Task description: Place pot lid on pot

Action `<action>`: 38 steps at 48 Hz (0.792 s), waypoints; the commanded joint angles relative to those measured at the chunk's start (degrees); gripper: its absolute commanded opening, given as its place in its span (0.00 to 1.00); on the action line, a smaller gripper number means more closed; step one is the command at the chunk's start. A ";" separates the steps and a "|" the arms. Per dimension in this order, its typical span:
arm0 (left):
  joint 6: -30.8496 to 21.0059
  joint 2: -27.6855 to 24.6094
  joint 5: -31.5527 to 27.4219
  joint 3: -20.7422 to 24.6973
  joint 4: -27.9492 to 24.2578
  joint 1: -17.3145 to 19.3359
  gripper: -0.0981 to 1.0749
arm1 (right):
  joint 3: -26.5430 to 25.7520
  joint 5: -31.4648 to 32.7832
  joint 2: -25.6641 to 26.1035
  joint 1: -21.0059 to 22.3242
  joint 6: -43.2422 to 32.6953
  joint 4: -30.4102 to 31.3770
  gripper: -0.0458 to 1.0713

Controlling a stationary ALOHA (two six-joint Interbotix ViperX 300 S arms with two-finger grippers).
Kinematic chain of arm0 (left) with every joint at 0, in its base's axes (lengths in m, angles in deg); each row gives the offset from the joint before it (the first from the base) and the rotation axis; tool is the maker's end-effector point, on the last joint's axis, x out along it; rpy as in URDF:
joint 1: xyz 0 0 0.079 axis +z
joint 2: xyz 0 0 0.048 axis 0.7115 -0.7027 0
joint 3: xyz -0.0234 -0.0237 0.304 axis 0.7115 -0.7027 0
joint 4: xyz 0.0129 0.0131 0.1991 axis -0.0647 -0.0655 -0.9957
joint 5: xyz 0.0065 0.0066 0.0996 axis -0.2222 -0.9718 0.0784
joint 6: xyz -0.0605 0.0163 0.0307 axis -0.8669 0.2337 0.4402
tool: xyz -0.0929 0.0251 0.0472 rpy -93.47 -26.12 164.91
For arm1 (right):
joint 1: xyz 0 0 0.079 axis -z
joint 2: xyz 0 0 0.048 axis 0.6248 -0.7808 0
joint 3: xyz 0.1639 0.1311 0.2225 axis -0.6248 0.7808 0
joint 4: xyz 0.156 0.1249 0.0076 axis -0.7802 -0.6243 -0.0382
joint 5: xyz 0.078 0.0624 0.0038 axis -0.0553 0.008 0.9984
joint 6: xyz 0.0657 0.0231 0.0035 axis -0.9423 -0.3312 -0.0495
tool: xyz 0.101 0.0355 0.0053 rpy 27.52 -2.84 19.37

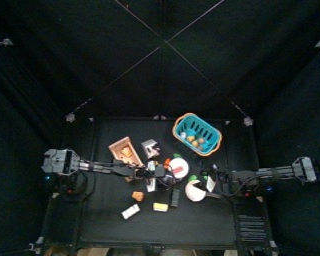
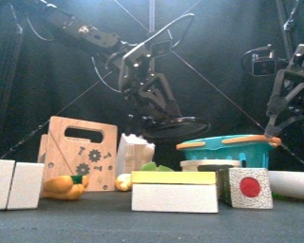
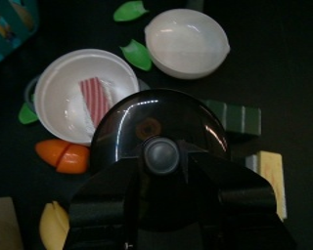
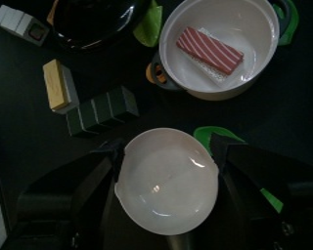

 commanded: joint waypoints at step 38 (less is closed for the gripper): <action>0.09 -10.81 -0.79 13.80 0.70 4.04 0.62 | 1.49 5.54 2.37 -2.37 -0.18 -4.39 0.93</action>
